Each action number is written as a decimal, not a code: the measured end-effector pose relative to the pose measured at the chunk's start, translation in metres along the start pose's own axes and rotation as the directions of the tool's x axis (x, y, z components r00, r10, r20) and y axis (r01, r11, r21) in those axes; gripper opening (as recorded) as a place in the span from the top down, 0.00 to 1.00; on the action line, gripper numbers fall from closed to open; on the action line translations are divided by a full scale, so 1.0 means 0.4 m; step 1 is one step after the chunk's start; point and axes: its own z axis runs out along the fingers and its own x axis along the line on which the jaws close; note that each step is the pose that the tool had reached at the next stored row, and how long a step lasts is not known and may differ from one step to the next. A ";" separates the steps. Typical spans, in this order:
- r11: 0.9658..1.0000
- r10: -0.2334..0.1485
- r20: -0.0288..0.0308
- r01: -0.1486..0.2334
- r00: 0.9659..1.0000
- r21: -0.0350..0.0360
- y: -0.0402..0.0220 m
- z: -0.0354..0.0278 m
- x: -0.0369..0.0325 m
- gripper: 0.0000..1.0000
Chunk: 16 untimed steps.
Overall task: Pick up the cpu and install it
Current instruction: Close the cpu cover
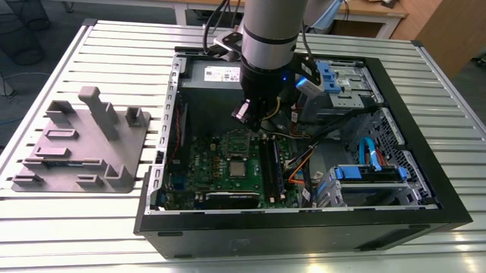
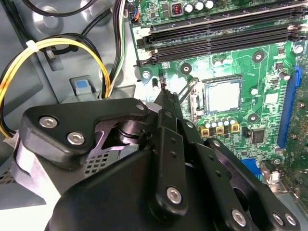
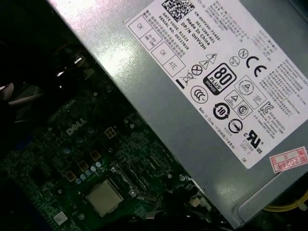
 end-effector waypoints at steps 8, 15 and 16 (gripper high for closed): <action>1.000 -0.008 0.000 0.008 1.000 0.000 -0.004 -0.004 0.005 0.89; 1.000 -0.014 0.000 0.014 1.000 0.000 -0.006 -0.008 0.008 0.89; 1.000 -0.015 0.000 0.015 1.000 0.000 -0.007 -0.009 0.008 0.89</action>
